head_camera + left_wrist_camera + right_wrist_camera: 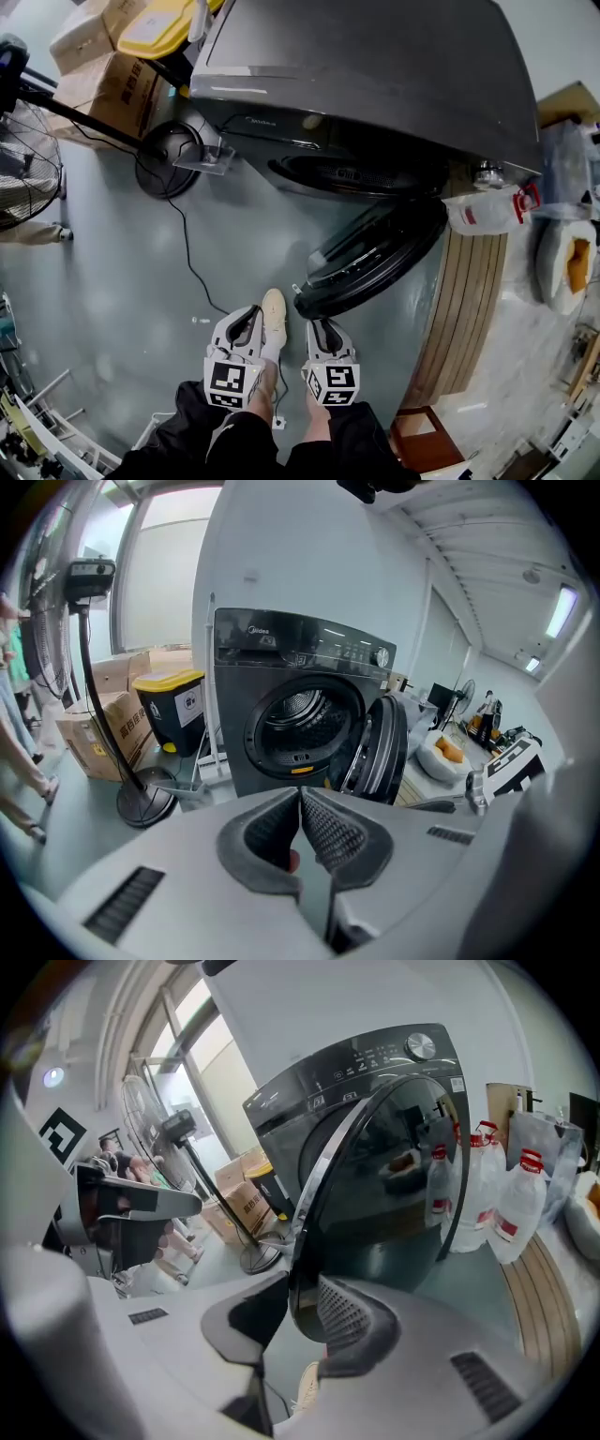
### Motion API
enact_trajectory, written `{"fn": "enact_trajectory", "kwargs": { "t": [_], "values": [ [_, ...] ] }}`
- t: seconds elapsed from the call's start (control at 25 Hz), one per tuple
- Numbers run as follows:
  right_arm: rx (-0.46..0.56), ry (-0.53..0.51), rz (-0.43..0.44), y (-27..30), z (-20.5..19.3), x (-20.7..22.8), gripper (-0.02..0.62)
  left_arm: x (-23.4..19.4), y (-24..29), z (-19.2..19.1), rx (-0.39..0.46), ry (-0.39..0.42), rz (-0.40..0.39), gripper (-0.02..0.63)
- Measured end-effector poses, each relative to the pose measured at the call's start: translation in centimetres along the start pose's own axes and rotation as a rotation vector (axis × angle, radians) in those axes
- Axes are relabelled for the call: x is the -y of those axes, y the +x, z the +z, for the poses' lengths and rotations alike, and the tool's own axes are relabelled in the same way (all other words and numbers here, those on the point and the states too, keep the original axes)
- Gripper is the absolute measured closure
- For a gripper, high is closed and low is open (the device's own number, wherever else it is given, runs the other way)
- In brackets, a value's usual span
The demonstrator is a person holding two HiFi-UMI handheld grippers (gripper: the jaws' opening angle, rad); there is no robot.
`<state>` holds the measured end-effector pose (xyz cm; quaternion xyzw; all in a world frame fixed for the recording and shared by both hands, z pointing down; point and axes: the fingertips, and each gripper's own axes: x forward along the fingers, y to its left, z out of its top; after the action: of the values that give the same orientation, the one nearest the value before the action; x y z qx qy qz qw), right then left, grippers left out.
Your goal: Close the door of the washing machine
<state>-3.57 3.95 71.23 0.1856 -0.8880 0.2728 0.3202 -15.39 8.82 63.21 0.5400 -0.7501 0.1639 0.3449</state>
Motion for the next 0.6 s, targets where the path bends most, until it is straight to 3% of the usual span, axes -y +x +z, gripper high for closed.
{"fn": "enact_trajectory", "kwargs": {
  "t": [0.6],
  "values": [
    [0.002, -0.056, 0.015, 5.2, 3.9, -2.8, 0.488, -4.4, 1.5, 0.6, -0.012, -0.025, 0.003, 0.577]
  ]
}}
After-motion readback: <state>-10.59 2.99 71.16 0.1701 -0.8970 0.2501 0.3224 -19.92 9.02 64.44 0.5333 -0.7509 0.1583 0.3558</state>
